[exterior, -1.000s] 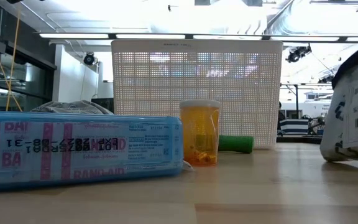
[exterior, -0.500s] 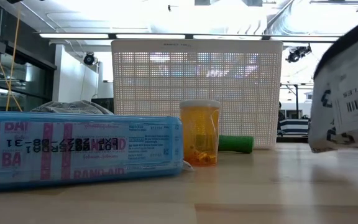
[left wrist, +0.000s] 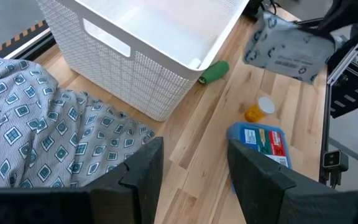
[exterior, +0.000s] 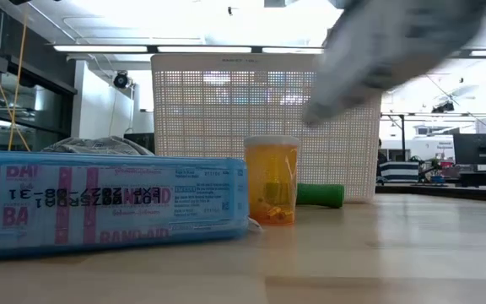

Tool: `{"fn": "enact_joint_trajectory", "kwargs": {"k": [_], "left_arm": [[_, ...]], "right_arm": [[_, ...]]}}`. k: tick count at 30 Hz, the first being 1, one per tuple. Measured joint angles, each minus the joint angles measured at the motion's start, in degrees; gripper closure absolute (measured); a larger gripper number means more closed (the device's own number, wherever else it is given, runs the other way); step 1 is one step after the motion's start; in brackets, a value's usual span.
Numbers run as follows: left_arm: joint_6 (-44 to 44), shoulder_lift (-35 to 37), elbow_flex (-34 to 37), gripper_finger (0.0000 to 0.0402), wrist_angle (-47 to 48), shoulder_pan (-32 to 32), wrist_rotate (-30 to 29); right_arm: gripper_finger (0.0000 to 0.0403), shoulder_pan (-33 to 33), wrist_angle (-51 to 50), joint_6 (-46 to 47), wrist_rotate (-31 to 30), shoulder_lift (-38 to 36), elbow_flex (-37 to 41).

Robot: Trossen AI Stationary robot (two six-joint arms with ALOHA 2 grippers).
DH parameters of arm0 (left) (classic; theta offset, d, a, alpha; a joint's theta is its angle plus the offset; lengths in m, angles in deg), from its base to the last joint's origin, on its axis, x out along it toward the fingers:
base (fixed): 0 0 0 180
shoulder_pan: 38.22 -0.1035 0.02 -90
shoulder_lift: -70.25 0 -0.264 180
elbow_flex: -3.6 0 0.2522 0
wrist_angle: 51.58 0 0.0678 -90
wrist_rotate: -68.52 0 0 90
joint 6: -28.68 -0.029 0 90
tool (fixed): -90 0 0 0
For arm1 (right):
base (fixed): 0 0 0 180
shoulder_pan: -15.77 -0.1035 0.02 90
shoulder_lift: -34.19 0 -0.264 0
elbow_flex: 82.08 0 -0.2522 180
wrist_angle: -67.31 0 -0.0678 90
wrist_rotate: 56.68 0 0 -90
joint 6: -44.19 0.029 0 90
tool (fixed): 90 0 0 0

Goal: Pick & place medical supplies in basket/bin
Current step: Put the blue mailer bag into the white bin

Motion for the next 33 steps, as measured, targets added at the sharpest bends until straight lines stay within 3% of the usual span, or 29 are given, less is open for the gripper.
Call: {"fn": "enact_joint_trajectory", "kwargs": {"k": [10,19,26,33], "left_arm": [[-0.2,0.0,0.0,0.019,0.0,0.0,0.0],[-0.2,0.0,0.0,0.019,0.3,0.0,0.0],[-0.4,0.0,0.0,0.019,0.5,0.0,0.1],[-0.7,0.0,0.0,0.019,0.5,0.0,0.2]], "right_arm": [[0.0403,3.3,14.5,-15.4,-15.6,-6.2,0.0],[0.0403,5.5,30.9,-36.2,-26.5,-11.1,0.0],[0.0403,10.2,40.2,-51.1,-28.3,-13.6,0.0],[0.0403,17.8,45.9,-59.4,-24.6,-14.4,0.0]]}}
